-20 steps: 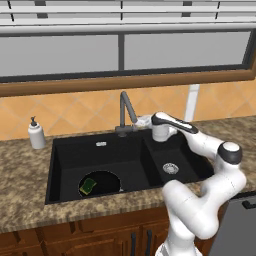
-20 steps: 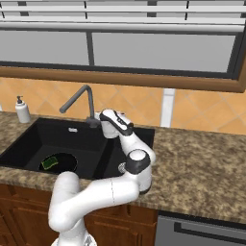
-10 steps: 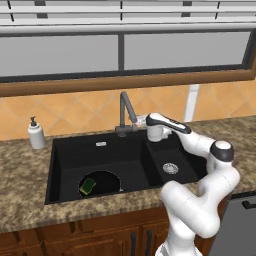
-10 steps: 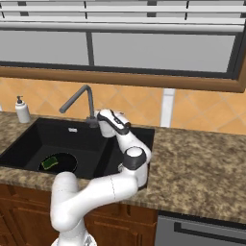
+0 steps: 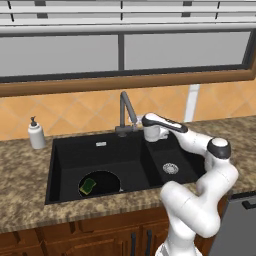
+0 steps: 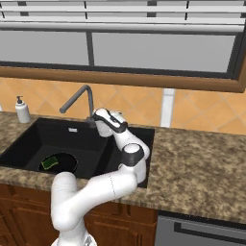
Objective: Pick the pan and sponge and place them into the sink. Then turn on the water.
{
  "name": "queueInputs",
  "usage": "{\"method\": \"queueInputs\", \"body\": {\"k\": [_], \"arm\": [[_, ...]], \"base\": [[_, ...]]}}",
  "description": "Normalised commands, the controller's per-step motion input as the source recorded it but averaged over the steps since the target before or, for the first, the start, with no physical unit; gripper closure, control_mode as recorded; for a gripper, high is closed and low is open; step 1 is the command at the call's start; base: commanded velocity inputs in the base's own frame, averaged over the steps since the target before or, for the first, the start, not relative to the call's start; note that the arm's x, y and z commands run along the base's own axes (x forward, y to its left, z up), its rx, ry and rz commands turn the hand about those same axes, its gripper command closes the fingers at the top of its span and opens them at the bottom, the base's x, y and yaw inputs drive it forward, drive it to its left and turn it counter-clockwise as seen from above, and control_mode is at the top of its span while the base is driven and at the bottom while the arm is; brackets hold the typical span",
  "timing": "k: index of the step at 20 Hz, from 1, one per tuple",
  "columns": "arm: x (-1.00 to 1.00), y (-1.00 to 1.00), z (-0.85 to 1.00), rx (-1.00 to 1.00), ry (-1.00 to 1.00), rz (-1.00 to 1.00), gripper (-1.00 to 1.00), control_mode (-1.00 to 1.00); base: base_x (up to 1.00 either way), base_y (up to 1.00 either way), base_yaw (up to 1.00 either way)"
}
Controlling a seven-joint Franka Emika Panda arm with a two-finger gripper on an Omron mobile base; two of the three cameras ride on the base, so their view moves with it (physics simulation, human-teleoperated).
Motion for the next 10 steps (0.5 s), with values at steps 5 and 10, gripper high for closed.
{"method": "queueInputs", "body": {"k": [5, 10], "arm": [[0.05, -0.56, -0.18, 0.11, 0.09, 0.0, 1.0, -1.0], [0.13, -0.79, -0.29, 0.12, 0.23, -0.1, 1.0, -1.0]], "base": [[0.0, 0.0, 0.0], [0.0, 0.0, 0.0]]}}
